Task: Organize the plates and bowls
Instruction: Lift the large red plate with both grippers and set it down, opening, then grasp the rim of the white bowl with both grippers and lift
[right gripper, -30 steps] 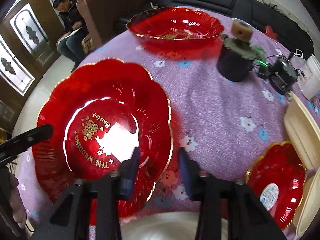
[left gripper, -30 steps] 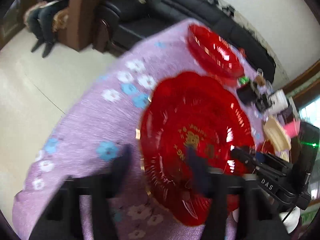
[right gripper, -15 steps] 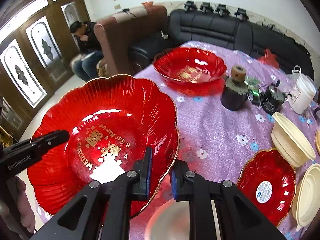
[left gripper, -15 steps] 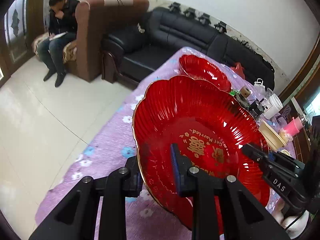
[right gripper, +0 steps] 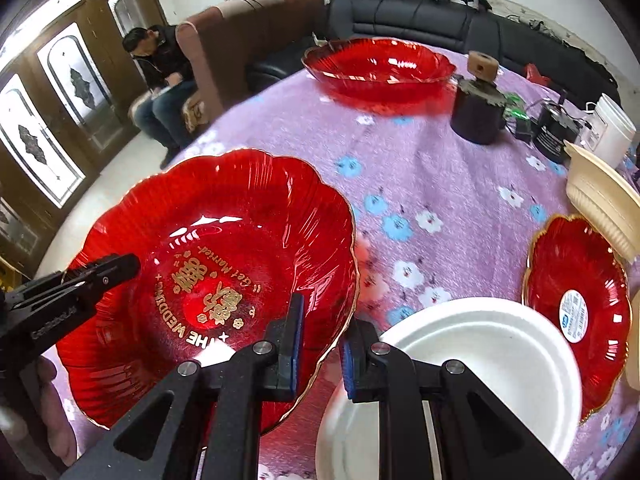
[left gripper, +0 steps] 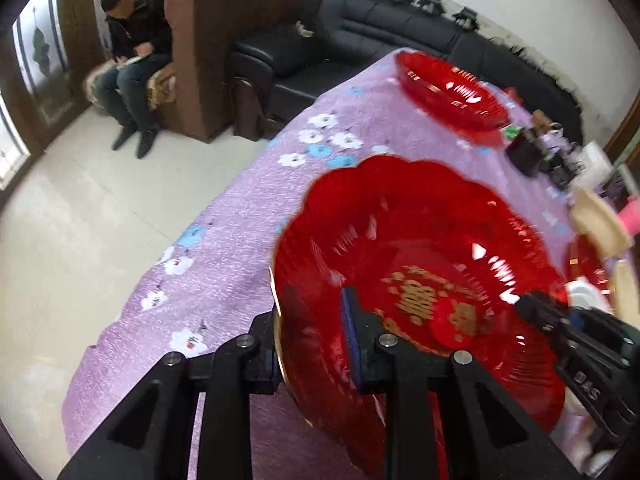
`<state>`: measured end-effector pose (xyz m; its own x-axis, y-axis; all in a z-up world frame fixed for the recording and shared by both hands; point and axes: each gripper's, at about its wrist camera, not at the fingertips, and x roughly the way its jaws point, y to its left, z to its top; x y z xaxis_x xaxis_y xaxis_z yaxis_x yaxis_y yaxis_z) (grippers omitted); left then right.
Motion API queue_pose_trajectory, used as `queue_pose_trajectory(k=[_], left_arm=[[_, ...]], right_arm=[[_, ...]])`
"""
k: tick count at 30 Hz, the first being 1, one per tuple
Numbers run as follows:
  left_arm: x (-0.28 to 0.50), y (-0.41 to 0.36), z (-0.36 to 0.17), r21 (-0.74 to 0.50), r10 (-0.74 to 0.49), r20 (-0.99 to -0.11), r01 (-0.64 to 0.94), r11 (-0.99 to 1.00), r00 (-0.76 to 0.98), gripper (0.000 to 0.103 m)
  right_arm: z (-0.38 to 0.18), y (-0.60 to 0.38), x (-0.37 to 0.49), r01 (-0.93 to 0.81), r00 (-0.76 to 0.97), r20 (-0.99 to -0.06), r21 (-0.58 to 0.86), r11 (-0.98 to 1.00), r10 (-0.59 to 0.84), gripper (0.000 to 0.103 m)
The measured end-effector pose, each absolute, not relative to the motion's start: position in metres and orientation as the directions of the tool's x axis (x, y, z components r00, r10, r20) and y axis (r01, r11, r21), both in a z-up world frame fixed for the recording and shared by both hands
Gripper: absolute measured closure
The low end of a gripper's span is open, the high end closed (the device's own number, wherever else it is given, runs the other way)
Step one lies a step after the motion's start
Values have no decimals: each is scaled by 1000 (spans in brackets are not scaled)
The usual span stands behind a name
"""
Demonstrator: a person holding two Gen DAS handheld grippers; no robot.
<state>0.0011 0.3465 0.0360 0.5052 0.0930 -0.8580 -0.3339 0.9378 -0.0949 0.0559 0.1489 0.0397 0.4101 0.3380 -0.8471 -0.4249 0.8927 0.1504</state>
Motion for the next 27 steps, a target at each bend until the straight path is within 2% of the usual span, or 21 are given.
queue_pose_trajectory(k=[3,5,9,10,15,17,21,23,27], left_arm=[[-1,355,40,-130,79,-854,-357,925,514,68],[-9,359,50,-137,92,-840,-374,917,534,55],[-32,360,78,-136,143,-790,-398,907,597,42],[-42,359,89,-131,166,-770,-408,904,616,40],[-79,338,124,-167,143,-714,-364,916,686,28],[-96,320,134,-170,117,-689,-317,933,715,20],[-117,283,132,-194,33,-666,-216,957,745,16],[-118,266,123,-228,-50,-679,-146,963,732,16],[-118,241,105,-299,-148,-668,-80,951,730,16]], right_arm=[[33,150,54,-429,400,-852,152,890,338,83],[34,148,54,-416,401,-844,179,891,357,81],[45,141,51,-411,411,-813,238,880,412,62],[50,139,49,-409,420,-802,250,878,424,60],[85,101,23,-412,465,-727,327,850,505,59],[95,73,7,-394,499,-710,324,860,496,59],[95,10,-16,-299,548,-719,310,903,428,59],[84,-19,-27,-228,557,-740,300,926,377,59],[64,-41,-32,-159,515,-771,344,925,375,59]])
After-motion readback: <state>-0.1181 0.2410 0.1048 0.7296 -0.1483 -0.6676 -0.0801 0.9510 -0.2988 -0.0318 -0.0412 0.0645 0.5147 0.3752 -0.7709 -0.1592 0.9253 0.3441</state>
